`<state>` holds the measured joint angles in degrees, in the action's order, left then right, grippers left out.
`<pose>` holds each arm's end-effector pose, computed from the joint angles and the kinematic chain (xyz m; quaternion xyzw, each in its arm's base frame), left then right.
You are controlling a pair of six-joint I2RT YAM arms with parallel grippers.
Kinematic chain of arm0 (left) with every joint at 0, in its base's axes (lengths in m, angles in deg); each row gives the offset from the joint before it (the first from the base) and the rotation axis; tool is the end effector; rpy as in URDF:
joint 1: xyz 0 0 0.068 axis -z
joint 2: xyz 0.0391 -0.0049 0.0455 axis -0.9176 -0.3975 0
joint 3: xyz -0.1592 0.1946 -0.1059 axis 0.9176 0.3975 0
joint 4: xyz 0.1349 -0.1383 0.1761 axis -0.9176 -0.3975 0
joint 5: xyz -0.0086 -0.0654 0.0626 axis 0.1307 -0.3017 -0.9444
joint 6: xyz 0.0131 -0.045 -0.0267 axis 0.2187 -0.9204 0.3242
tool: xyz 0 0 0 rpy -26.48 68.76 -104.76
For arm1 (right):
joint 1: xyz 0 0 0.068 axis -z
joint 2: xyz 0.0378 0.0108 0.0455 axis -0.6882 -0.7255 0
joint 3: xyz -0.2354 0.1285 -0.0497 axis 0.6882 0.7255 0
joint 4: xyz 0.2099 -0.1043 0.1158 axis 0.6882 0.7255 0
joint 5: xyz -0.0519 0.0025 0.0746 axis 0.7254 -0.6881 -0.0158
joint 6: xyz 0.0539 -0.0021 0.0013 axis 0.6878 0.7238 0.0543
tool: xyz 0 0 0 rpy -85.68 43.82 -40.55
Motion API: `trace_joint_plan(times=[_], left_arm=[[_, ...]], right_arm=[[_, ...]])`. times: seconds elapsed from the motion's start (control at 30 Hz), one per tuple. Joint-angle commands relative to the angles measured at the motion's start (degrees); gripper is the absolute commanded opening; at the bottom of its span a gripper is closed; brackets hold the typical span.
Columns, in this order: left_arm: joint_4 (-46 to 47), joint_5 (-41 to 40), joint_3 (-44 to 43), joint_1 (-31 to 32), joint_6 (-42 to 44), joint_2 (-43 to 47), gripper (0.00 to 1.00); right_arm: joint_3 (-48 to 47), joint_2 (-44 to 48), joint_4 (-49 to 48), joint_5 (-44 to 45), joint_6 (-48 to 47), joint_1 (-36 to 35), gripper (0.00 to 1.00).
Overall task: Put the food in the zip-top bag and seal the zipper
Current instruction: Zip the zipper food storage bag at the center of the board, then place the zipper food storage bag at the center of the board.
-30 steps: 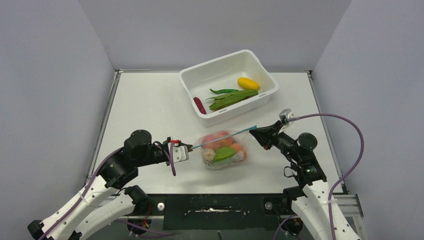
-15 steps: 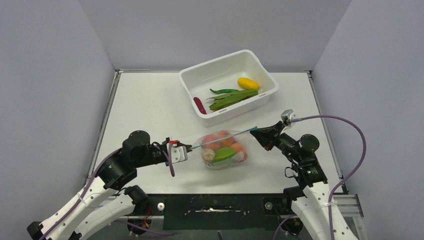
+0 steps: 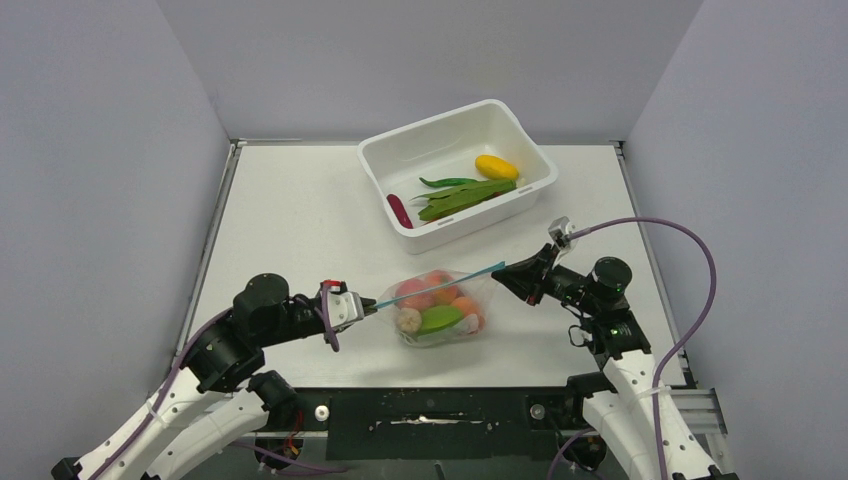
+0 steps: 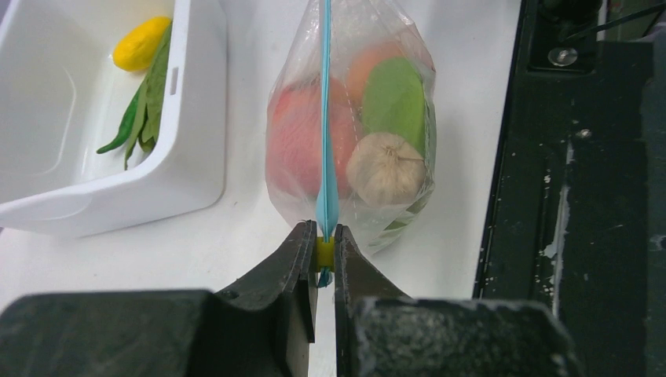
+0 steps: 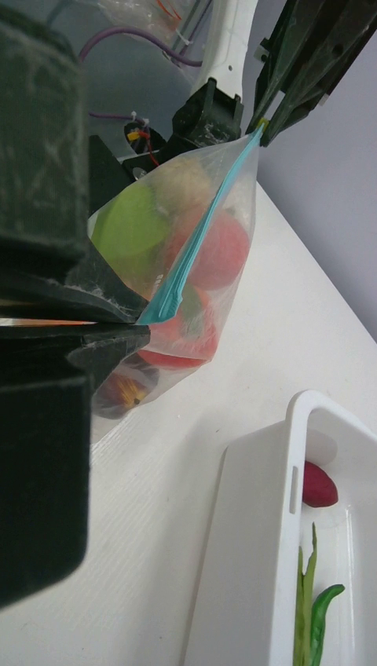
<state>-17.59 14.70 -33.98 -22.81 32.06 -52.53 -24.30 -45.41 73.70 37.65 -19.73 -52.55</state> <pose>0.0752 -0.0920 0.3195 0.5154 0.6060 -0.2897 0.5321 0.1440 0.0502 0.2809 -0.1940 0.7035 0.4664 0.4999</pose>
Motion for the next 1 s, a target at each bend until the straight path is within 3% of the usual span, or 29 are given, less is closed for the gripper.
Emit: trace_joint_plan(times=[0.0, 0.13, 0.23, 0.3, 0.47, 0.7, 0.97], left_arm=[[-0.5, 6.0, -0.2, -0.6, -7.3, 2.7, 0.00], [3.5, 5.0, 1.4, -0.7, -11.4, 1.9, 0.00], [6.4, -0.8, 1.8, -0.7, -14.6, -1.6, 0.00], [7.2, -3.1, 1.5, -0.7, -16.5, -5.0, 0.00], [8.9, -1.9, 0.3, -0.7, -20.4, -15.9, 0.00], [11.8, -11.5, -0.4, -0.8, -26.1, -24.9, 0.00], [7.5, -27.2, -1.8, -6.3, -34.3, -24.2, 0.00]], right_arm=[[-6.1, 5.6, 7.8, 4.1, 1.2, 2.5, 0.00], [-4.7, 9.9, 10.0, 7.6, 7.1, 2.5, 0.01], [-3.9, 8.6, 12.5, 16.8, 11.8, 2.5, 0.06], [-5.3, 4.9, 16.1, 24.0, 13.6, 2.5, 0.03], [-9.1, -9.1, 18.2, 31.4, 15.1, 2.6, 0.04], [-13.1, -24.2, 15.8, 33.0, 17.4, 3.2, 0.12], [-15.6, -25.2, 15.4, 32.8, 13.6, 3.2, 0.48]])
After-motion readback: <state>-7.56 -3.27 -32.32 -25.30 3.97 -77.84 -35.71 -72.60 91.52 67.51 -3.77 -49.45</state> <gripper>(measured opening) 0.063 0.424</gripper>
